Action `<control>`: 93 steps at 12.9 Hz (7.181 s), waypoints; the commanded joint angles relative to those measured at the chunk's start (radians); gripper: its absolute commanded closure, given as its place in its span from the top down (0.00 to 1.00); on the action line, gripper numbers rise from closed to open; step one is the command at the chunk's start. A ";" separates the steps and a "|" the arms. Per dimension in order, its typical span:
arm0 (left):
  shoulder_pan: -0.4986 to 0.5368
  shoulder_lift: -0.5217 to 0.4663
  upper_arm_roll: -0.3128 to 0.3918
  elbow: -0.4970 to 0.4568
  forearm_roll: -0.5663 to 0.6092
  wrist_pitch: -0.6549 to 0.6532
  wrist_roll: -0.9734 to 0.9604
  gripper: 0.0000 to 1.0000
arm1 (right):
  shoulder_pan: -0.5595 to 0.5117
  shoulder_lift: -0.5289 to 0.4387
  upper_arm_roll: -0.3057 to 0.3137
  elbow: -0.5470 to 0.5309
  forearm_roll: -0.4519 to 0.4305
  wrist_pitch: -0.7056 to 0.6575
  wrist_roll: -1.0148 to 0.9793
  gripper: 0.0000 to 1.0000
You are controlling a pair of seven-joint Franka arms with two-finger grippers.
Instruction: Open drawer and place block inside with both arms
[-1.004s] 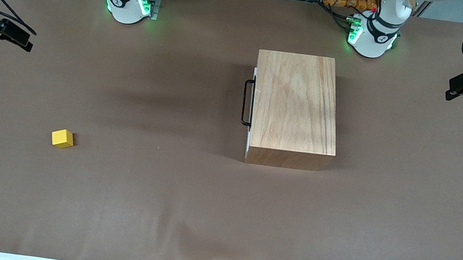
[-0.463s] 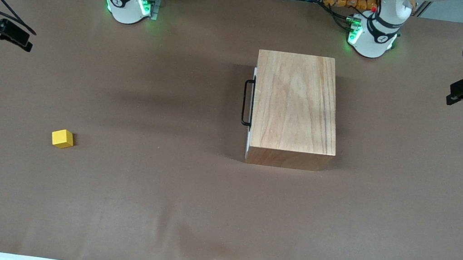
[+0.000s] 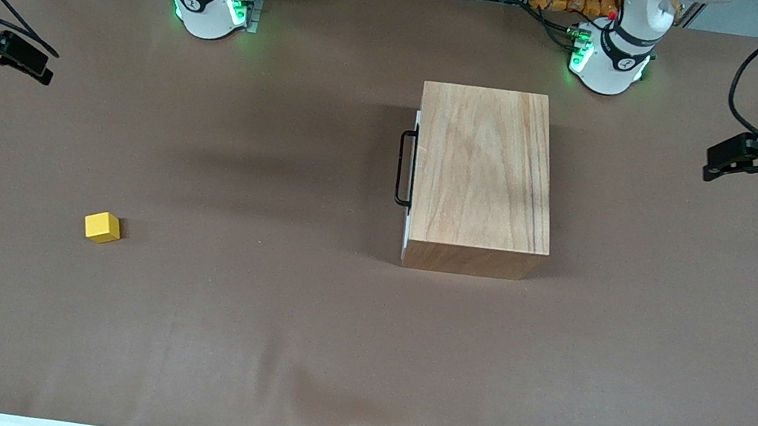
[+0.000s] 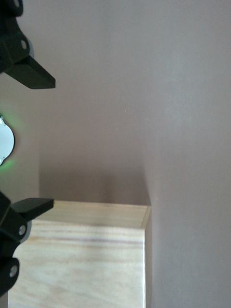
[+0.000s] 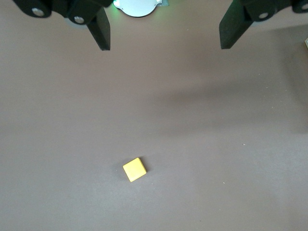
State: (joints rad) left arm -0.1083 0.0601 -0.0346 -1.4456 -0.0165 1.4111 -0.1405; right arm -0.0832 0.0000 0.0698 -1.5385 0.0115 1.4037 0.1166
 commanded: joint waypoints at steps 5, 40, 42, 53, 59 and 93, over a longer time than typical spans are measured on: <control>-0.241 0.239 0.004 0.181 -0.049 0.025 -0.299 1.00 | 0.016 -0.028 -0.008 -0.017 -0.008 0.001 0.008 1.00; -1.059 0.790 0.245 0.327 0.179 0.224 -0.866 1.00 | 0.019 -0.014 -0.024 0.006 0.048 0.046 -0.064 1.00; -1.059 0.790 0.245 0.329 0.179 0.235 -0.866 1.00 | 0.022 -0.011 -0.022 0.008 0.048 0.054 -0.064 1.00; -1.029 0.790 0.239 0.327 0.054 0.403 -0.881 1.00 | 0.030 -0.011 -0.024 0.005 0.050 0.054 -0.063 1.00; -1.007 0.793 0.240 0.326 -0.037 0.489 -0.910 1.00 | 0.028 -0.011 -0.025 0.003 0.050 0.049 -0.063 1.00; -1.016 0.791 0.200 0.332 -0.131 0.753 -1.013 1.00 | -0.033 -0.014 -0.027 0.031 0.047 0.006 -0.058 1.00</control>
State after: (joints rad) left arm -1.1169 0.8487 0.1667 -1.1416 -0.1207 2.1513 -1.1293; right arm -0.1099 -0.0027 0.0410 -1.5033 0.0486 1.4145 0.0616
